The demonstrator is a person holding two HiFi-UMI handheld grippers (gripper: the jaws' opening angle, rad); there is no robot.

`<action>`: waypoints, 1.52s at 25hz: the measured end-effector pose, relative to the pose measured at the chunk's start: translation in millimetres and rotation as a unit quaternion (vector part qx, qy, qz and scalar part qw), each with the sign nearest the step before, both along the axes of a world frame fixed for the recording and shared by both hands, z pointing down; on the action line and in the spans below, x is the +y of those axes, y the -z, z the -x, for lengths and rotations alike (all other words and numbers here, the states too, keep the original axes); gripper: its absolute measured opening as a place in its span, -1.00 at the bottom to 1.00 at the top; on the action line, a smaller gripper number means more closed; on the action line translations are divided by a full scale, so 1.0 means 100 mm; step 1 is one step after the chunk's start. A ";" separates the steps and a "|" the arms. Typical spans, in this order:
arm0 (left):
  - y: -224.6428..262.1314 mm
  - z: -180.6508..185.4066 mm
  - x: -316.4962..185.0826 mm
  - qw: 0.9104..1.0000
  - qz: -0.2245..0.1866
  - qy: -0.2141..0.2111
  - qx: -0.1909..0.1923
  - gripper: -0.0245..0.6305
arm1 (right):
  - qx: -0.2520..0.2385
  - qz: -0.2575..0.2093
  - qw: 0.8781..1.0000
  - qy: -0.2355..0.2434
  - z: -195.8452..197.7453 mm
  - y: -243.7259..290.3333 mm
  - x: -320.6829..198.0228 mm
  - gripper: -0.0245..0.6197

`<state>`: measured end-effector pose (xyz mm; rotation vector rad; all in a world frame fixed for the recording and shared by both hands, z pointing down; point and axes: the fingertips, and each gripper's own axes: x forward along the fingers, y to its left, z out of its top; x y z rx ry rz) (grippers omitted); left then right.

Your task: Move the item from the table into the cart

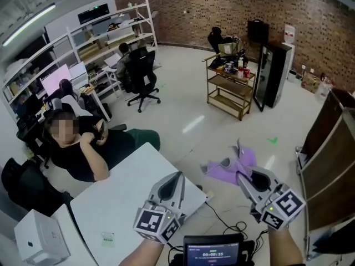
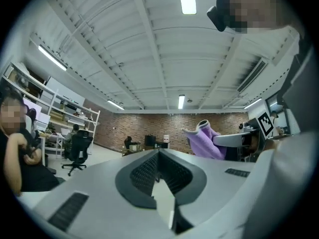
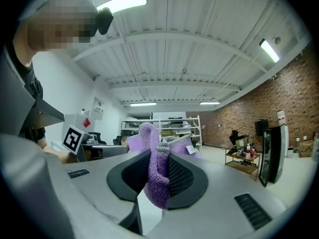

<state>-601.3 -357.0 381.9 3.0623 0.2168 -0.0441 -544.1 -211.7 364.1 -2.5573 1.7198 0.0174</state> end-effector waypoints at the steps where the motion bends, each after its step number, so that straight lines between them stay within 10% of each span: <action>1: -0.01 -0.25 0.28 1.000 0.000 -0.014 -0.002 -0.92 | -0.002 -0.001 1.000 -0.014 -0.20 -0.01 0.29 -0.71; 10: -0.15 -2.32 1.87 0.987 -0.013 -0.160 -0.006 -0.92 | -0.006 -0.018 0.983 -0.181 -2.00 -0.12 2.06 -0.71; 22: -0.35 -4.27 3.88 0.947 -0.001 -0.321 -0.017 -0.92 | -0.011 -0.002 0.924 -0.383 -3.10 -0.33 4.49 -0.71; 38: -0.02 -6.25 8.00 0.910 -0.028 -0.413 0.004 -0.92 | 0.009 -0.017 0.870 -0.492 -4.54 0.02 8.52 -0.71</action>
